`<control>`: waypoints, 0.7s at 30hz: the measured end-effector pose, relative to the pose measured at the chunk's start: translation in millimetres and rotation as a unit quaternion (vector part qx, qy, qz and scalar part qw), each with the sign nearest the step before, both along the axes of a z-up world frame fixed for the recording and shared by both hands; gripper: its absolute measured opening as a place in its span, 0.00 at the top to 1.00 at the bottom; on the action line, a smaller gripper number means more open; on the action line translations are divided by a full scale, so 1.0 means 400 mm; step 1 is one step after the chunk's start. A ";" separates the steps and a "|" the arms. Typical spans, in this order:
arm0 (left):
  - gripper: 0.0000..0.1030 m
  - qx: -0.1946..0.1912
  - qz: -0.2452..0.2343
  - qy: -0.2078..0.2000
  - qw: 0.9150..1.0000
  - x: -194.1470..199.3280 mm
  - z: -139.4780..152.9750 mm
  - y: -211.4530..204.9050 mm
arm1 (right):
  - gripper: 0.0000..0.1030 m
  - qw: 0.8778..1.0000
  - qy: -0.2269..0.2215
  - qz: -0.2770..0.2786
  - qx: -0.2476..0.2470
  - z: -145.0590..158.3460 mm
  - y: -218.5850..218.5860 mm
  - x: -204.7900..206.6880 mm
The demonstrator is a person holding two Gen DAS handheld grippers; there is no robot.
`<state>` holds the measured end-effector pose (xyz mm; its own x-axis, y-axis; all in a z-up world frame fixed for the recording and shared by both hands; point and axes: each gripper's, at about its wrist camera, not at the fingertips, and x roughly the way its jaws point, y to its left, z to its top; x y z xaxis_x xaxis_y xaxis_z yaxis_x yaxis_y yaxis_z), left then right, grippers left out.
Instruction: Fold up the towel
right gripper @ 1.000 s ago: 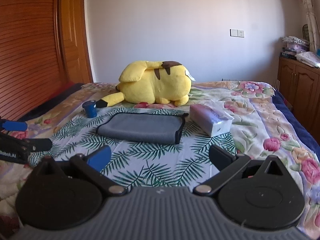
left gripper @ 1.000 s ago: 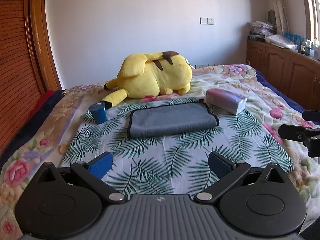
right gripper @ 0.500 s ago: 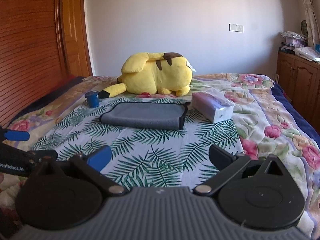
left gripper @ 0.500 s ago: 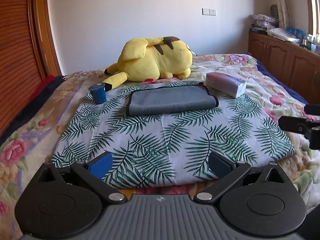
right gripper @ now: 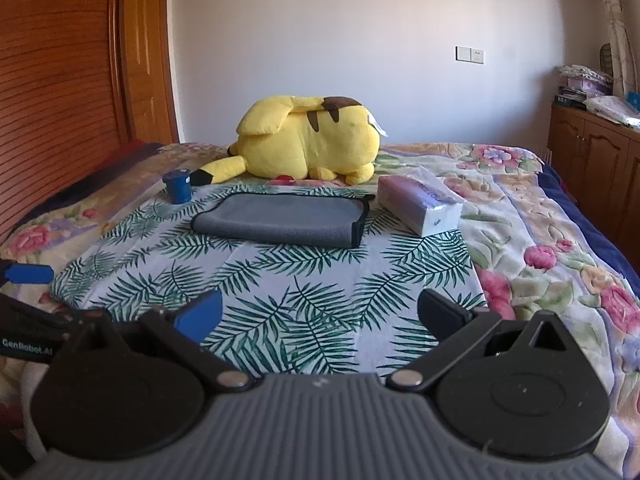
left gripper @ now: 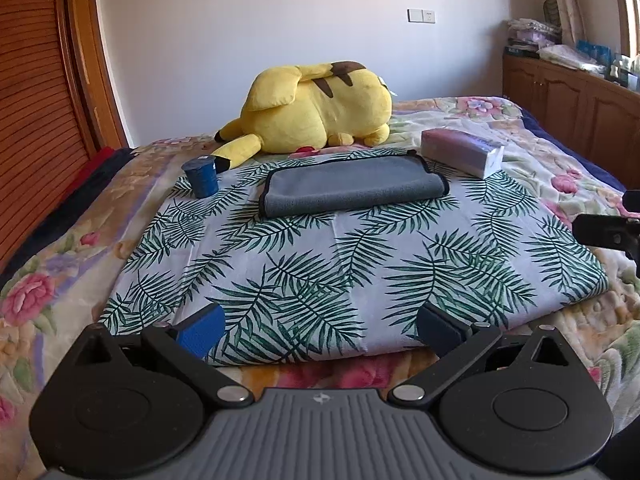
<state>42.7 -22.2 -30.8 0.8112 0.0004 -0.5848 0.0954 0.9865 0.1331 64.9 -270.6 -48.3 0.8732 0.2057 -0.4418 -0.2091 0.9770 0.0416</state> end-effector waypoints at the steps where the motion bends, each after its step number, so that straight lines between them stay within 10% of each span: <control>1: 0.00 0.001 0.001 -0.002 1.000 0.002 -0.001 0.002 | 0.00 1.000 0.000 0.001 -0.002 -0.002 0.003 0.000; 21: 0.00 0.003 0.010 -0.069 0.998 -0.028 0.037 0.003 | 0.00 1.000 -0.022 -0.007 0.006 0.004 -0.004 -0.008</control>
